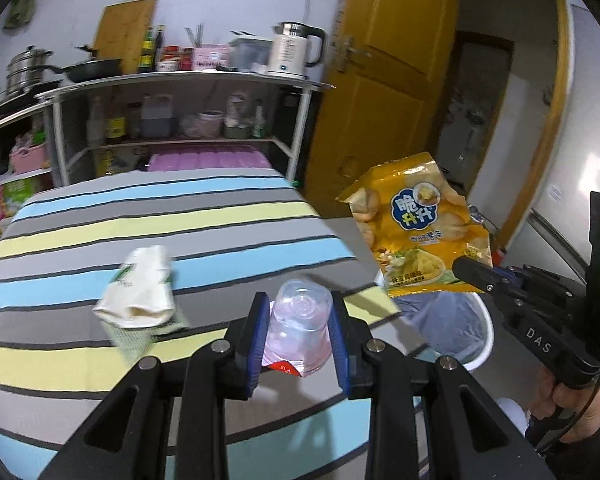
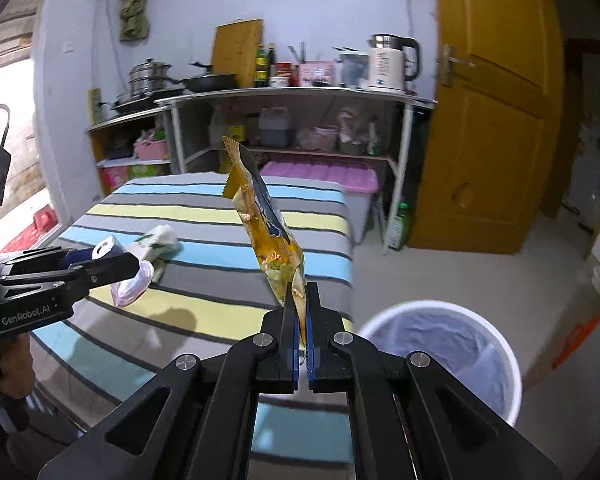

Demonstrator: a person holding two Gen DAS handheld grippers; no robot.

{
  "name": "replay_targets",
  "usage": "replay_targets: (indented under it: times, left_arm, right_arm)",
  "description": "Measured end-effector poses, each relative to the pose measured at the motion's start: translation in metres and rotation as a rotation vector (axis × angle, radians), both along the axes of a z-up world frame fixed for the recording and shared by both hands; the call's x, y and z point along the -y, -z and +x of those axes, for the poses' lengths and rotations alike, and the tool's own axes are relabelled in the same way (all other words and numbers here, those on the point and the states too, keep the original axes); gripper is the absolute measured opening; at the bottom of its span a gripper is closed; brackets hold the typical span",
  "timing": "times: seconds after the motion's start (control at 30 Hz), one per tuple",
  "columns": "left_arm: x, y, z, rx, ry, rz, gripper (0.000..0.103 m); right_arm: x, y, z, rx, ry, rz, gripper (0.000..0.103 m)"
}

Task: Collect trash
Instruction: 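Lift the clear cup and yellow bag and carry them over the bin, then open both tools over the bin to drop the cup and yellow bag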

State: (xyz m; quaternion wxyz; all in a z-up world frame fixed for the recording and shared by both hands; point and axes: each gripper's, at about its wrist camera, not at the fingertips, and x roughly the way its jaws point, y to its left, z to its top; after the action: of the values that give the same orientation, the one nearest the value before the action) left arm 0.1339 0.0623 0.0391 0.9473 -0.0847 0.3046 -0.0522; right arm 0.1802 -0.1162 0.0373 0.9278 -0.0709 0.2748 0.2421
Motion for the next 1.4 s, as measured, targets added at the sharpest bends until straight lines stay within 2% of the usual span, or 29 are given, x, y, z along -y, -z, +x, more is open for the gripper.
replay_targets:
  times: [0.23,0.53,0.83,1.3,1.4]
  left_arm:
    - [0.050,-0.003,0.020,-0.005,0.103,0.004,0.031]
    - [0.103,0.000,0.046,-0.012,0.203,0.005,0.031]
    - [0.139,0.018,0.070,-0.050,0.271,0.006,0.031]
    - [0.174,0.044,0.100,-0.126,0.325,0.002,0.031]
    - [0.177,0.049,0.103,-0.143,0.331,0.007,0.032]
  right_arm:
    - [0.053,0.008,0.003,-0.026,0.109,0.013,0.002]
    - [0.095,0.028,0.011,-0.085,0.190,0.011,0.002]
    - [0.123,0.056,0.026,-0.163,0.253,-0.004,0.002]
    - [0.146,0.078,0.039,-0.231,0.303,-0.022,0.002]
    - [0.147,0.081,0.038,-0.237,0.299,-0.025,0.007]
